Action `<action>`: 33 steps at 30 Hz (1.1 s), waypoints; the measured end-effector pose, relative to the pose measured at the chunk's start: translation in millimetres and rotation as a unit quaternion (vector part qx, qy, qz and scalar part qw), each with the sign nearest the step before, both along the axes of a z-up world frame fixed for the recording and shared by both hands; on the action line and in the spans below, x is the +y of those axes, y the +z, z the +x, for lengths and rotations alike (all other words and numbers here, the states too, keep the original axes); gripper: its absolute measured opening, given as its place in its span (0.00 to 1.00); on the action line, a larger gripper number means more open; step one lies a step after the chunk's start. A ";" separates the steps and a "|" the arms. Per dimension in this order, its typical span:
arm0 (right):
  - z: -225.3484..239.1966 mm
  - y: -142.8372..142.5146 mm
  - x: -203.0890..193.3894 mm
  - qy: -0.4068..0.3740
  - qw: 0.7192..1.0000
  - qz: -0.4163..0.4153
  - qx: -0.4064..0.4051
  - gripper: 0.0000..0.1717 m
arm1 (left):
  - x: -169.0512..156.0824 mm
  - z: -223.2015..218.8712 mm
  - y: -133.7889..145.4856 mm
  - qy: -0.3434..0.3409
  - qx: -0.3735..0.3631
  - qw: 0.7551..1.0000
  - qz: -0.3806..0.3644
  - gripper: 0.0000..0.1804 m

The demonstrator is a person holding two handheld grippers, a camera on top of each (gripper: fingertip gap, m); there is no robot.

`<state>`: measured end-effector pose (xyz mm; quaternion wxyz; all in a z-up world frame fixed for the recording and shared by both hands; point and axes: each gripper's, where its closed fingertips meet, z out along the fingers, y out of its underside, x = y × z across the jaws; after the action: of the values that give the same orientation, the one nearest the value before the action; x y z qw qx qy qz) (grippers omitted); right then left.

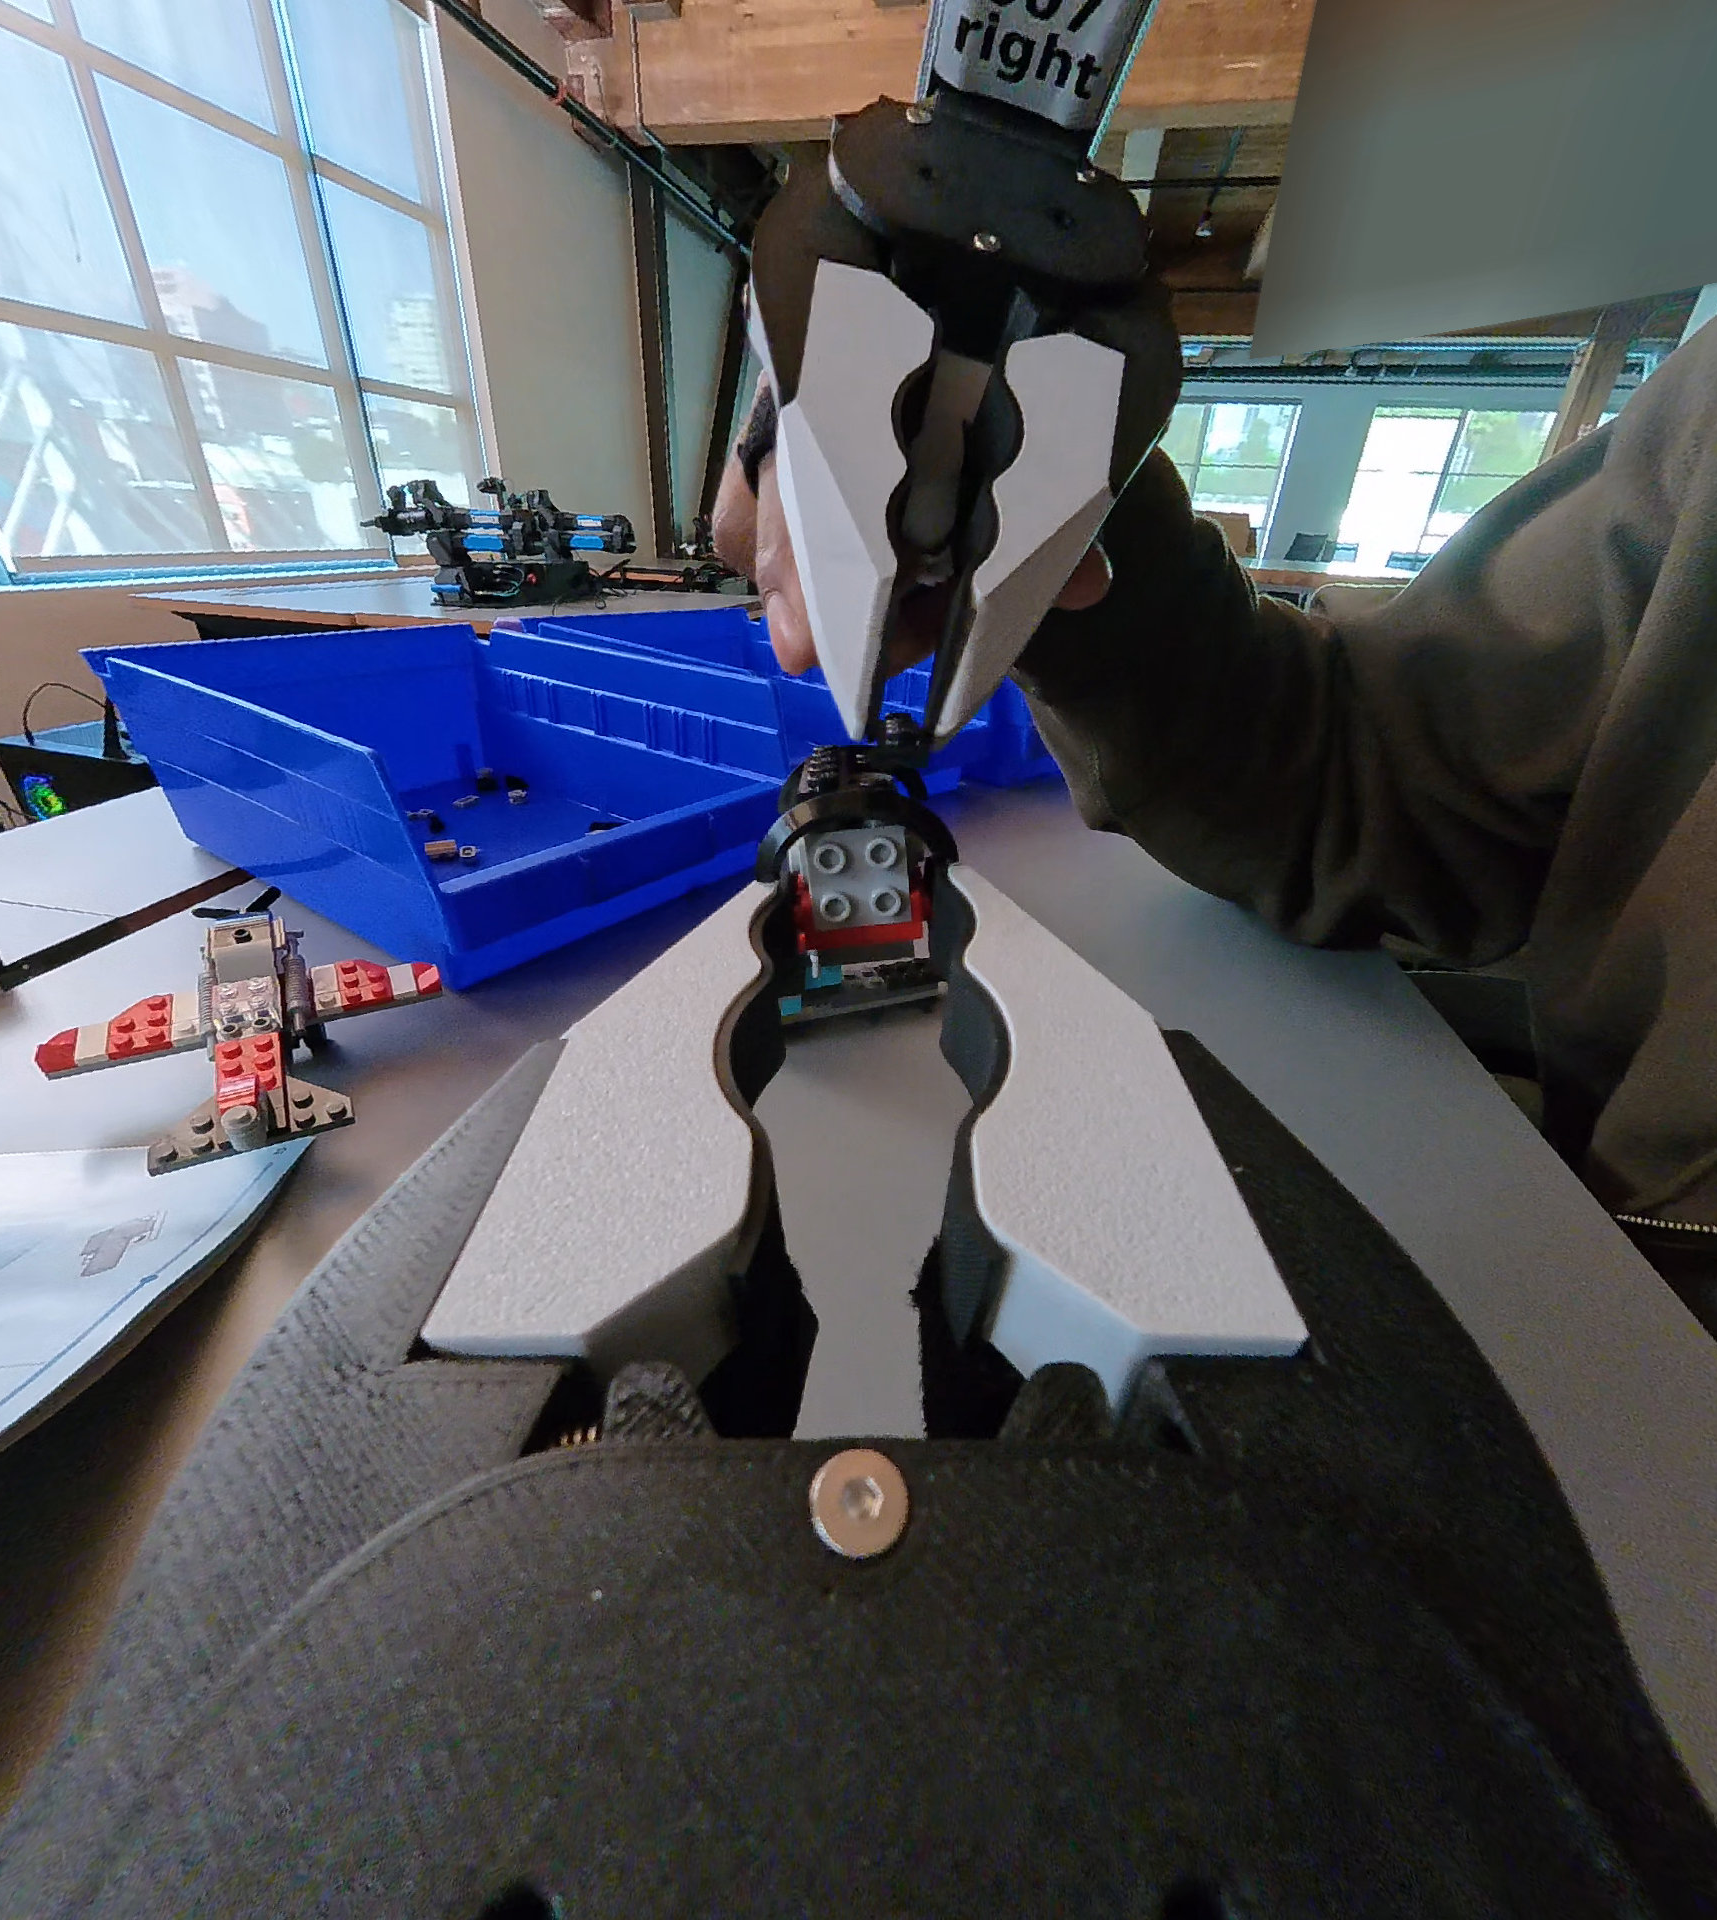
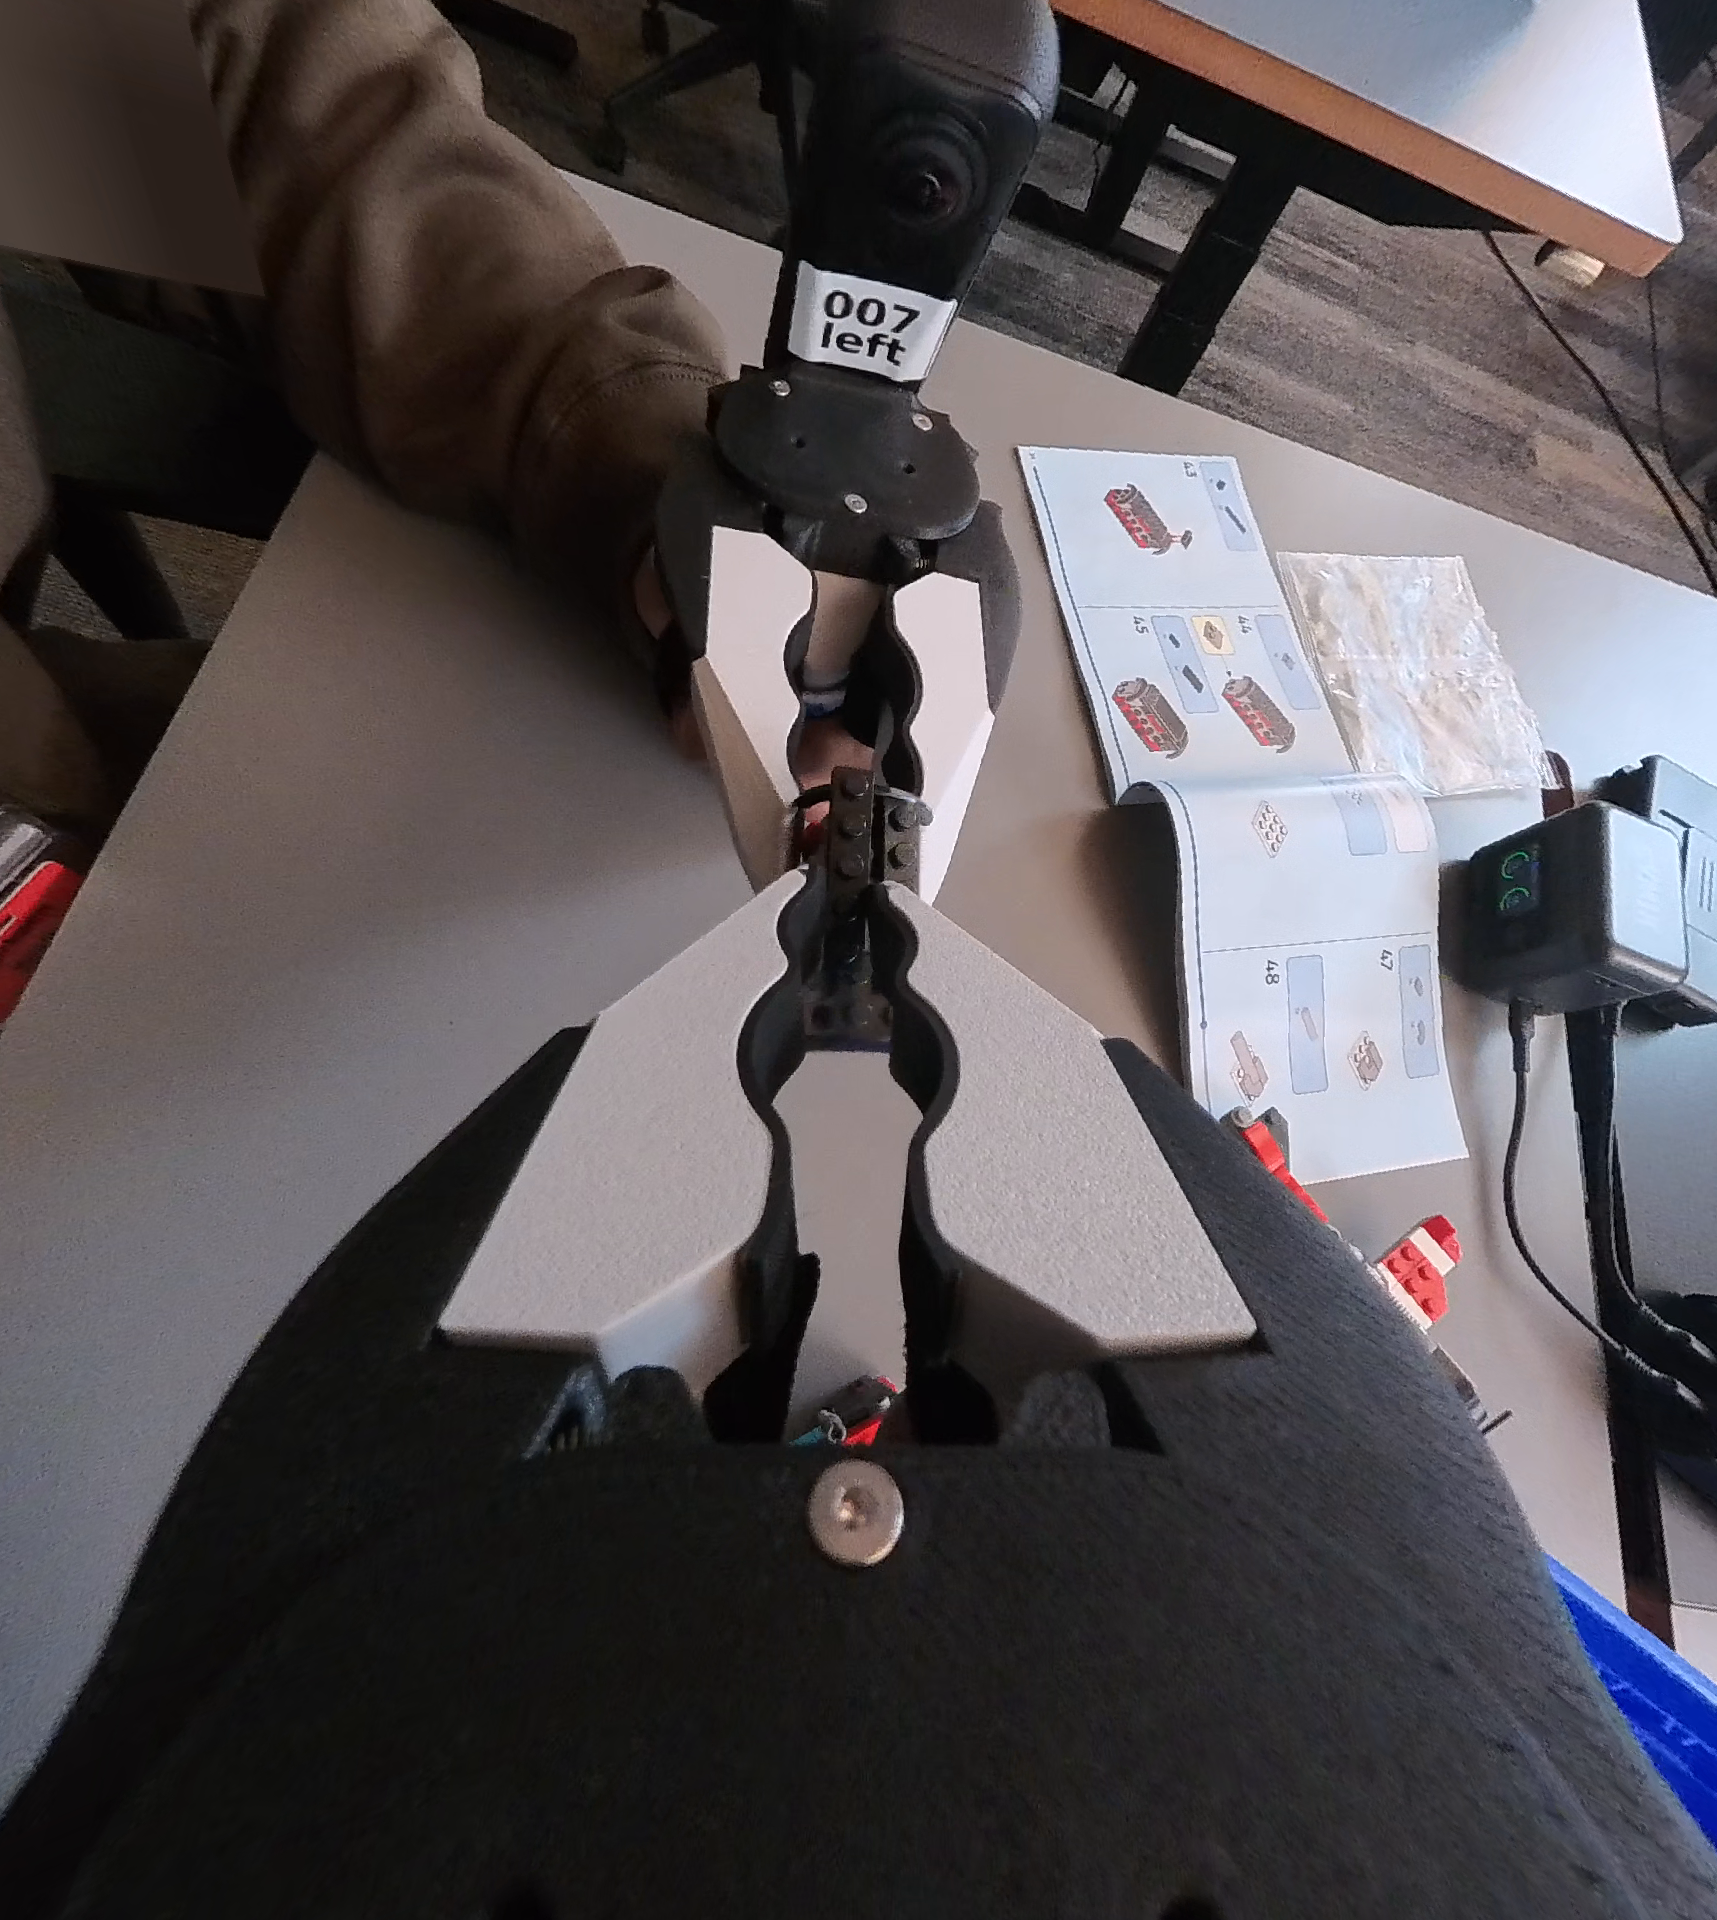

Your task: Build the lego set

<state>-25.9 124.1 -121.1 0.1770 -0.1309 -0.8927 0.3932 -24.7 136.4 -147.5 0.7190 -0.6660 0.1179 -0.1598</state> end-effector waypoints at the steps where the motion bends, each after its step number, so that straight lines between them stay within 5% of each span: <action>1: 0.5 -0.5 0.2 0.001 1.000 0.002 -0.001 0.06 | -0.1 0.0 0.1 0.000 -0.001 1.000 0.000 0.14; 33: -6.1 -1.3 1.0 -0.017 1.000 -0.007 0.006 0.09 | -0.9 0.6 1.6 -0.005 -0.011 1.000 0.003 0.14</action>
<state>-32.1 125.1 -122.4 0.1880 -0.1455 -0.8863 0.3974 -24.1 135.5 -145.9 0.7211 -0.6617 0.1140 -0.1707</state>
